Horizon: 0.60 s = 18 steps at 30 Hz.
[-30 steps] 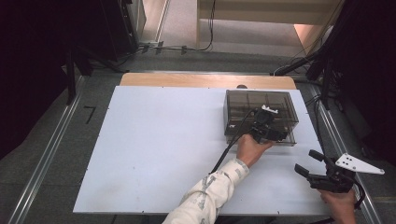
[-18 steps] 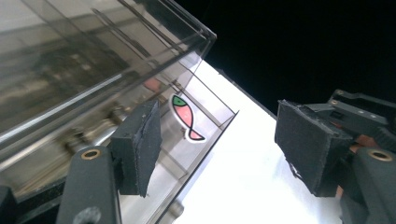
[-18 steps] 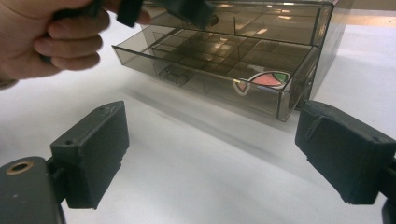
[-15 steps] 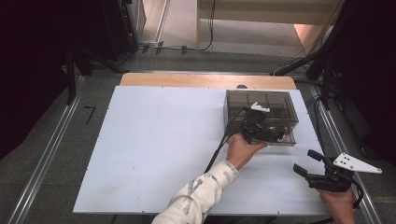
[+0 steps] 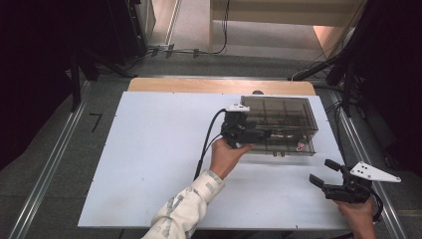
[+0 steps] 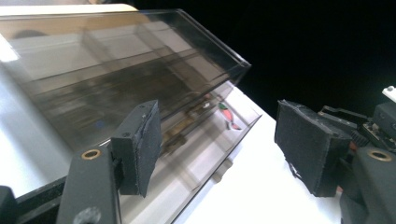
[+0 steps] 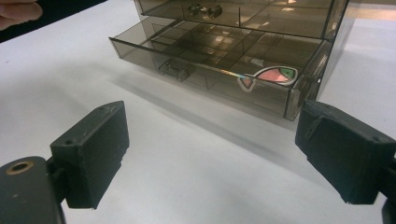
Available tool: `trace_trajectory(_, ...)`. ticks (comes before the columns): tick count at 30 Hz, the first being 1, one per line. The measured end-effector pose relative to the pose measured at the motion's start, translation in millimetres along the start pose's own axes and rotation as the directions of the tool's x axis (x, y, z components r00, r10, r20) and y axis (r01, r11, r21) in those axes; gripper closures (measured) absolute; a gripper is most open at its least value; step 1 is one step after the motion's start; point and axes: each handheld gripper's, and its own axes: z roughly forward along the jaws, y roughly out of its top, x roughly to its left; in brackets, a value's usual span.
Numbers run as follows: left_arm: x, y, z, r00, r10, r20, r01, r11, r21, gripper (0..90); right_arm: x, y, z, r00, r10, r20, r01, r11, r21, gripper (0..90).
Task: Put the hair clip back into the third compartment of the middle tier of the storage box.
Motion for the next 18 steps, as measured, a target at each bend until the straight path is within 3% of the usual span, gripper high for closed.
trace_trajectory(18, 36.6, -24.9, -81.7, 0.9994, -0.02, -0.03, 0.018, 0.9953, -0.096, 33.5, 5.4, -0.3, 6.0, 0.9998, -0.014, 0.01, 0.014, 1.0, 0.028, 8.2)
